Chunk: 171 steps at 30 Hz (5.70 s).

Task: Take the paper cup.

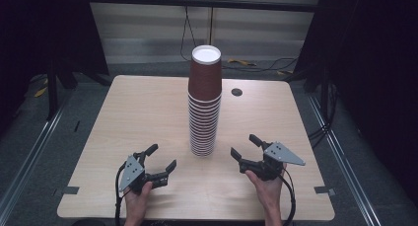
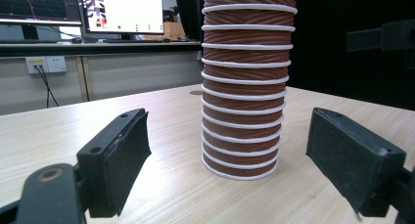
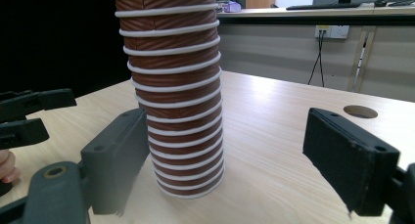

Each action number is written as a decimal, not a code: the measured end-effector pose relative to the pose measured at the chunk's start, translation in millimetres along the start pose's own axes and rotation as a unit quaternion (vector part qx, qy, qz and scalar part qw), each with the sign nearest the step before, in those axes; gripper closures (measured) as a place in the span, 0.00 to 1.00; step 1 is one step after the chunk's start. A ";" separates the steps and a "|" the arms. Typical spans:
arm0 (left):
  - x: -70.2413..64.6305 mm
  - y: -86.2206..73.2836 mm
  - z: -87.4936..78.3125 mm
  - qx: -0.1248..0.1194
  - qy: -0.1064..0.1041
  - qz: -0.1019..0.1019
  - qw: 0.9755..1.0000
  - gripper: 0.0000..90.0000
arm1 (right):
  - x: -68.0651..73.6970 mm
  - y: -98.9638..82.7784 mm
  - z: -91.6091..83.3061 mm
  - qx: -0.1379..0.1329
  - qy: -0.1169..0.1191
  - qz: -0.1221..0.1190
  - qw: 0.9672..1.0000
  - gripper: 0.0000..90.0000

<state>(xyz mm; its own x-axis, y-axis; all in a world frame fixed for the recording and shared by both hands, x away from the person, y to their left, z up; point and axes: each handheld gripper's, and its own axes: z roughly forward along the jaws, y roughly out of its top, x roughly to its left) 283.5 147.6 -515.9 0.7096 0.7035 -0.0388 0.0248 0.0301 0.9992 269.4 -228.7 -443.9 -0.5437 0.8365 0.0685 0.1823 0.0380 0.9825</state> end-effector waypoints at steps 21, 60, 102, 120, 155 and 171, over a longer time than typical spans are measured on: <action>0.3 0.0 -0.1 0.000 -0.003 0.002 1.000 0.17 | -3.3 42.0 10.0 0.002 0.059 0.021 0.998 0.21; 0.3 0.0 0.0 0.000 -0.004 0.001 1.000 0.18 | 2.6 141.0 37.9 0.008 0.146 -0.043 0.988 0.21; 1.0 0.2 0.0 0.001 -0.008 0.002 1.000 0.18 | 12.6 238.9 74.3 0.052 0.168 -0.079 0.981 0.17; 1.1 0.1 0.2 0.000 -0.010 0.002 1.000 0.17 | 22.0 253.4 105.0 0.078 0.179 -0.081 0.977 0.16; 1.3 0.2 -0.1 0.001 -0.011 0.003 1.000 0.17 | 23.6 266.5 95.1 0.010 0.174 -0.070 0.982 0.26; 1.3 0.2 -0.1 0.001 -0.011 0.003 1.000 0.17 | 21.4 274.4 86.0 -0.031 0.177 -0.054 0.982 0.26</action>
<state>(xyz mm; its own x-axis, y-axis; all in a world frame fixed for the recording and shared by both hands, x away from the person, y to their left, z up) 284.3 148.6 -515.7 0.7245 0.6884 -0.0335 0.0228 0.0246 0.9994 378.2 -153.3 -187.7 -0.8102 0.5861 0.0093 0.0638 0.0724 0.9953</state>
